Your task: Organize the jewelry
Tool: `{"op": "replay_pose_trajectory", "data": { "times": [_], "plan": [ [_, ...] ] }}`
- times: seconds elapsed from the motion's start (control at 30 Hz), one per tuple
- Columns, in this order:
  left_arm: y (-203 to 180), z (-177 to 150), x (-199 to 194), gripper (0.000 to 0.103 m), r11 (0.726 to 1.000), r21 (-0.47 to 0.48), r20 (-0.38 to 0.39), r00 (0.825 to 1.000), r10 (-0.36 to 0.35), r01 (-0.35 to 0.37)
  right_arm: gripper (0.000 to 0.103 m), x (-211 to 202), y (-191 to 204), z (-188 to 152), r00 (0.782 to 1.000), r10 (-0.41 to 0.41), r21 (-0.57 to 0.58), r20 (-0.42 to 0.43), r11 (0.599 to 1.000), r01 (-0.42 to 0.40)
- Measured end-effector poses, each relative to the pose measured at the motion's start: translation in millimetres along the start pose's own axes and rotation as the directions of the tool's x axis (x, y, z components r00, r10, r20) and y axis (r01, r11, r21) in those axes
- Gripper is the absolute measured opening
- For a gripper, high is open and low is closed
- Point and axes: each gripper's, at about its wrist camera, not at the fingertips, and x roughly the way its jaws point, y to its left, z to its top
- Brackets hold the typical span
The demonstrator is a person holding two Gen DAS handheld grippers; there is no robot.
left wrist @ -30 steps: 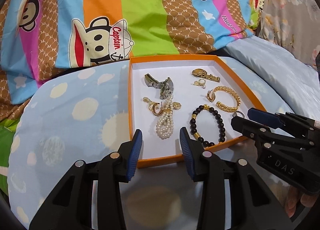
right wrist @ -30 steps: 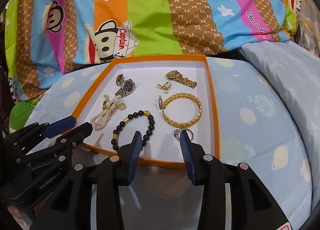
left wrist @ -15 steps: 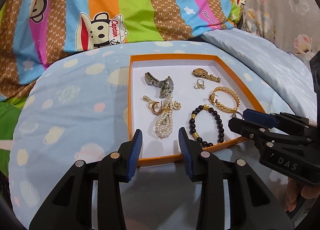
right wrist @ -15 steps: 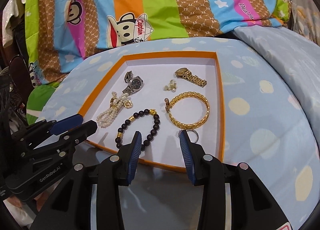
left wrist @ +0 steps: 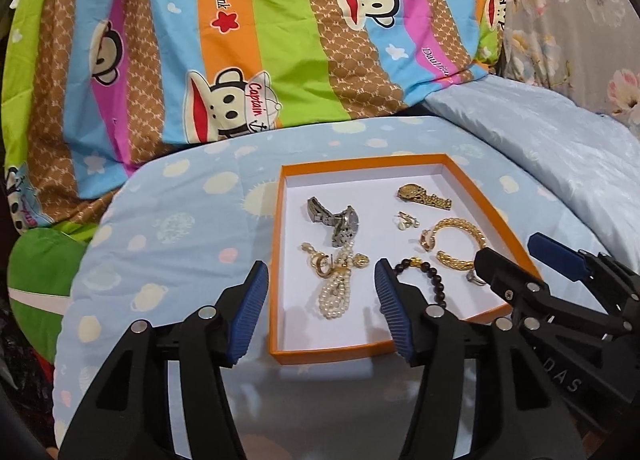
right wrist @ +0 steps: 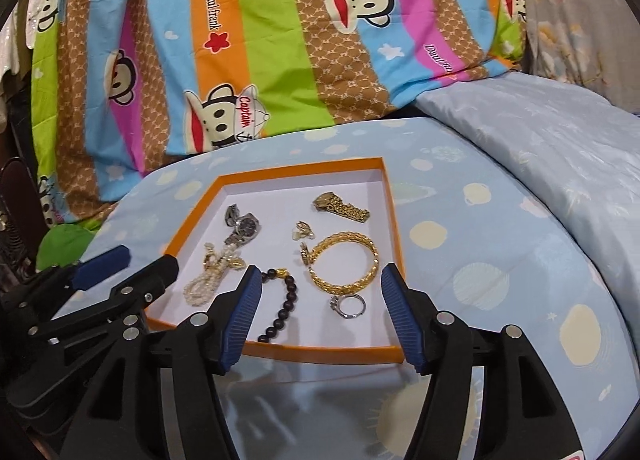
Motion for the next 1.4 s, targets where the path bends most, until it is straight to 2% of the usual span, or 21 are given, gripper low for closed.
{"op": "replay_pose_trajectory", "data": {
  "times": [0.1,0.17,0.27,0.53,0.7,0.8,1.2,1.4],
  "plan": [
    [4.6,-1.5,0.9,0.056,1.0,-0.023,0.004,1.0,0.004,-0.004,0.065,-3.2,1.2,-1.4,0.999,-0.02,-0.012,0.036,1.0,0.021],
    [10.5,-1.4,2.1,0.056,0.999,-0.052,0.003,1.0,0.005,-0.005,0.075,-7.9,4.6,-2.7,0.997,-0.039,-0.034,0.06,0.999,0.041],
    [16.3,-1.4,1.7,0.056,0.997,-0.072,0.01,1.0,0.021,-0.02,0.08,-11.3,10.3,-4.8,0.997,-0.038,-0.059,0.06,0.997,0.041],
    [18.8,-4.6,-1.9,0.056,0.997,-0.064,0.029,0.998,0.046,-0.044,0.082,-15.9,13.6,-12.1,0.998,-0.032,-0.057,0.048,0.998,0.035],
    [20.6,-12.1,-1.8,0.068,0.997,-0.048,0.039,0.997,0.064,-0.062,0.086,-19.2,15.0,-17.2,0.998,-0.014,-0.069,0.067,0.997,0.019],
    [22.1,-15.0,-1.8,0.068,0.996,-0.055,0.044,0.997,0.071,-0.068,0.086,-21.8,19.2,-18.8,0.996,-0.029,-0.088,0.08,0.995,0.036],
    [22.8,-14.6,-2.1,0.068,0.995,-0.06,0.059,0.995,0.085,-0.082,0.086,-20.2,17.8,-17.3,0.997,-0.012,-0.081,0.075,0.997,0.018],
    [26.5,-13.8,-0.6,0.068,0.995,-0.082,0.042,0.997,0.063,-0.06,0.086,-19.9,18.1,-16.0,0.997,-0.018,-0.077,0.081,0.997,0.025]
  ]
}}
